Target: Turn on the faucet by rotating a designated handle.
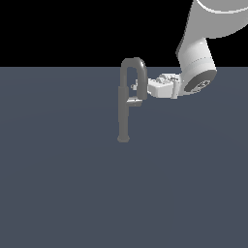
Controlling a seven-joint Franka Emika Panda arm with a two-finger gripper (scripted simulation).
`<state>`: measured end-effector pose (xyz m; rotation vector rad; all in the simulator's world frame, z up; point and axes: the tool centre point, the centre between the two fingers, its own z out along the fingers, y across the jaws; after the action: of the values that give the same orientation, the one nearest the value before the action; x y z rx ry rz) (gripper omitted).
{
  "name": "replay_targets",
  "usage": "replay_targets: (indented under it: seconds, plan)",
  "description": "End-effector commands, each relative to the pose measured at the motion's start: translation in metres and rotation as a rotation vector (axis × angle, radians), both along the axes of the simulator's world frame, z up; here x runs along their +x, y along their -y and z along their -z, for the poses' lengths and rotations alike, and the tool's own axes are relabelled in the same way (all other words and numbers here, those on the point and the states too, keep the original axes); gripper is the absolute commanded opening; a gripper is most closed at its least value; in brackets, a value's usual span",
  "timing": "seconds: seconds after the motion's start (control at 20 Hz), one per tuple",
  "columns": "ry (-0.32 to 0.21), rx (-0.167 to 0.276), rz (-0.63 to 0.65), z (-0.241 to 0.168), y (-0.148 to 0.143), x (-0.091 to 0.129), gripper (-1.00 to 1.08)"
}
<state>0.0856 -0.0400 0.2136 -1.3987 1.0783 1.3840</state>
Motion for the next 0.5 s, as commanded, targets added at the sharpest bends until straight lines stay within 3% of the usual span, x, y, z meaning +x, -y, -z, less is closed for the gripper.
replay_targets:
  seconds: [0.0, 0.45]
  plan:
    - [-0.005, 0.005, 0.005, 0.0016, -0.0008, 0.0003, -1.00]
    - [-0.005, 0.004, 0.005, -0.0022, 0.0008, -0.0065, -1.00]
